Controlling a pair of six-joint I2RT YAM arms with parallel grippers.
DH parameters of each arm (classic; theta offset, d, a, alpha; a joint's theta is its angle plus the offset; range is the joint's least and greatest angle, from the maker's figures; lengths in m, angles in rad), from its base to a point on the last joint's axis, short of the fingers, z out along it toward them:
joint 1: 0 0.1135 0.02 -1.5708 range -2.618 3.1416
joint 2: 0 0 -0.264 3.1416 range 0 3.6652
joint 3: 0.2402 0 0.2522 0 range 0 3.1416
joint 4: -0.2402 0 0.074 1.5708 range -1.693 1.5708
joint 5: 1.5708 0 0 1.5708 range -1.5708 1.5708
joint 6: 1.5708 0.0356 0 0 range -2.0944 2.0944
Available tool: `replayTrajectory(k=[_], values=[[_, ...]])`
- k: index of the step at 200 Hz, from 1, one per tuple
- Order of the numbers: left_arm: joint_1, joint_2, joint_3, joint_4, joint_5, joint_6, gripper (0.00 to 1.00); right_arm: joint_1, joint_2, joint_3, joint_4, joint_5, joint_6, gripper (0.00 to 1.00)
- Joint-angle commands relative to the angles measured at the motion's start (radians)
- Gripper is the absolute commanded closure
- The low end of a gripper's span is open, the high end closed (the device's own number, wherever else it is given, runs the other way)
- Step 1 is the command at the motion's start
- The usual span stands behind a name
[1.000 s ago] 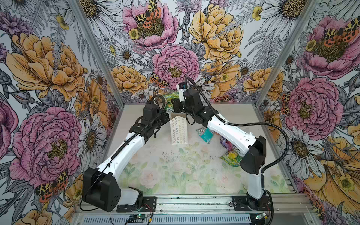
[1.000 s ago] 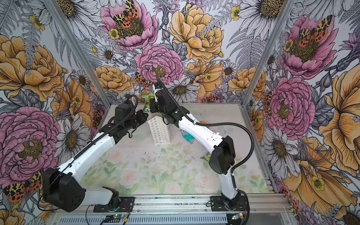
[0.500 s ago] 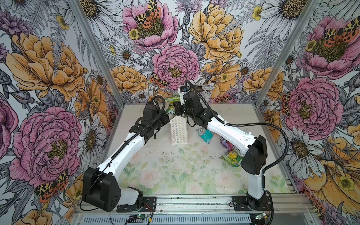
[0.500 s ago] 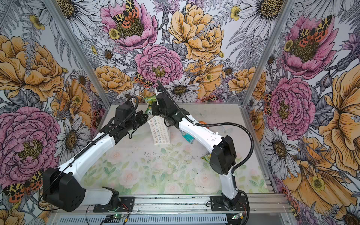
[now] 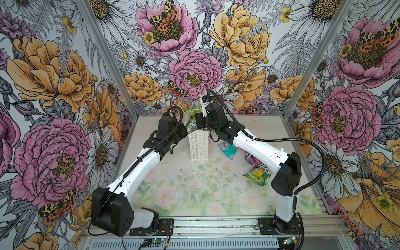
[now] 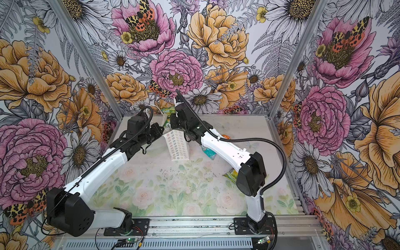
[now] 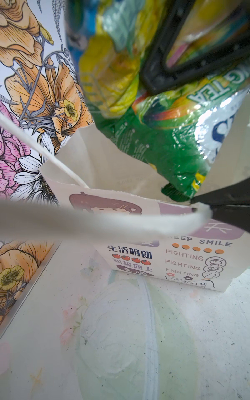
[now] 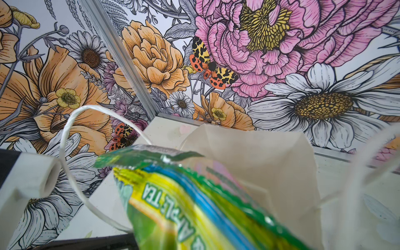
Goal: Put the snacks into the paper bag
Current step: 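Push the mango apple tea packet down inside the bag with the right gripper, then open the right gripper to release the packet inside the bag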
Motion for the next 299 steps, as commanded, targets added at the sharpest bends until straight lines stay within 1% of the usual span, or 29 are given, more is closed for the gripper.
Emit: replayTrajectory(k=[1,57,92,107,121,146,198,221,299], values=[[0.008,-0.028,-0.013,-0.03,0.001,0.006,1.0,0.004,-0.067,-0.01,0.037,0.017,-0.021,0.98],[0.003,-0.025,-0.001,-0.029,0.002,0.006,1.0,0.003,-0.088,-0.035,0.034,0.01,-0.03,0.98],[0.0,-0.021,0.007,-0.037,-0.002,0.009,1.0,0.003,-0.09,-0.034,-0.006,-0.011,-0.027,0.97],[-0.001,-0.021,0.012,-0.041,-0.007,0.01,1.0,0.004,-0.09,-0.034,-0.019,-0.017,-0.024,0.94],[-0.002,-0.021,0.014,-0.043,-0.006,0.011,1.0,0.003,-0.09,-0.034,-0.026,-0.025,-0.02,0.88],[-0.003,-0.019,0.021,-0.047,-0.007,0.012,1.0,0.004,-0.089,-0.031,-0.027,-0.047,-0.006,0.85],[-0.008,-0.016,0.03,-0.054,-0.009,0.019,1.0,0.005,-0.082,-0.024,-0.031,-0.074,0.013,0.74],[-0.007,-0.016,0.03,-0.054,-0.012,0.019,1.0,0.004,-0.085,-0.025,-0.034,-0.078,0.014,0.72],[-0.006,-0.014,0.028,-0.056,-0.014,0.022,1.0,0.005,-0.134,-0.03,-0.056,-0.074,0.005,0.61]])
